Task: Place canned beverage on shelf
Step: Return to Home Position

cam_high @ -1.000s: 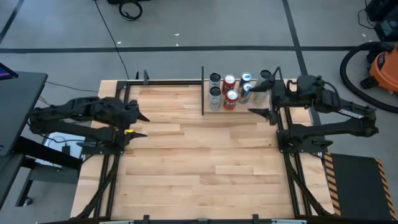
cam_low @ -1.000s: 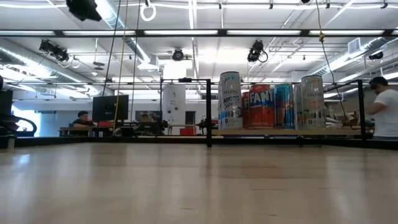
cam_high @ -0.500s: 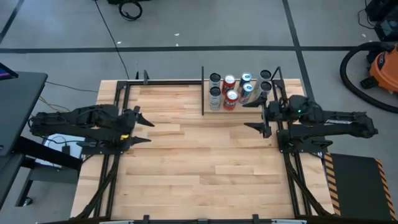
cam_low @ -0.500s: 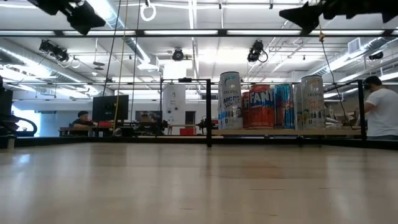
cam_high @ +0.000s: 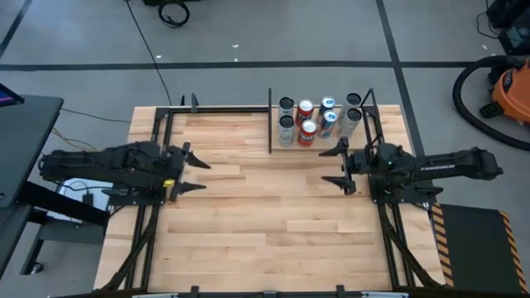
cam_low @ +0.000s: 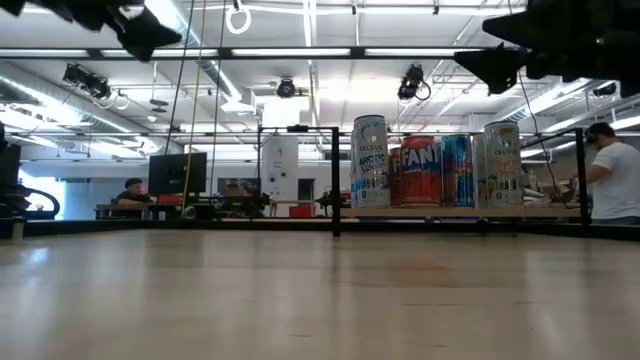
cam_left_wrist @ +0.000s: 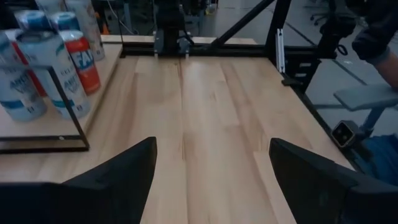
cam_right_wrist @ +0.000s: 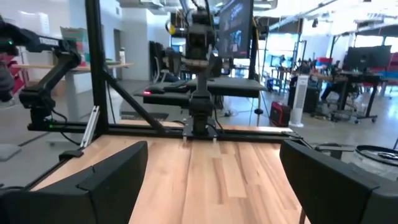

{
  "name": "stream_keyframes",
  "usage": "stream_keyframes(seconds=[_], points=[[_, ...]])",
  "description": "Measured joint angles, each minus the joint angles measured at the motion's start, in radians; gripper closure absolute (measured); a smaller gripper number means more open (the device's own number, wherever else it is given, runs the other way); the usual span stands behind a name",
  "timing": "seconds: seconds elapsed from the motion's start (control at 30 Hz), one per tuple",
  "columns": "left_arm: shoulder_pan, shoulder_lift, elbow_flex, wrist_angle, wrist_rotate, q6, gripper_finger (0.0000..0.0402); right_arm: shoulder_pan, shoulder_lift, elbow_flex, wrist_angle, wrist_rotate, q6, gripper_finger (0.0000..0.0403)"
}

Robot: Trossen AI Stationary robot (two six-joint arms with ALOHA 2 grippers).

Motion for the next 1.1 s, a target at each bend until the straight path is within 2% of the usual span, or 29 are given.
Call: stream_keyframes(seconds=[0.2,0.43,0.77,1.1], points=[[0.0,0.0,-0.198,0.242,-0.001,-0.029,0.0088,0.002,0.001,-0.03,0.018,0.0,-0.001,0.0028],[0.0,0.0,-0.347,0.373,-0.001,-0.033,0.0088,0.002,0.002,-0.07,0.017,0.0,0.0,0.0028],[0.0,0.0,-0.504,0.559,-0.001,-0.035,0.0088,0.002,0.003,-0.109,0.022,0.0,-0.001,0.0028],[0.0,0.002,-0.567,0.588,0.001,-0.036,0.0088,0.002,0.017,-0.131,0.031,0.0,0.004,0.0028]])
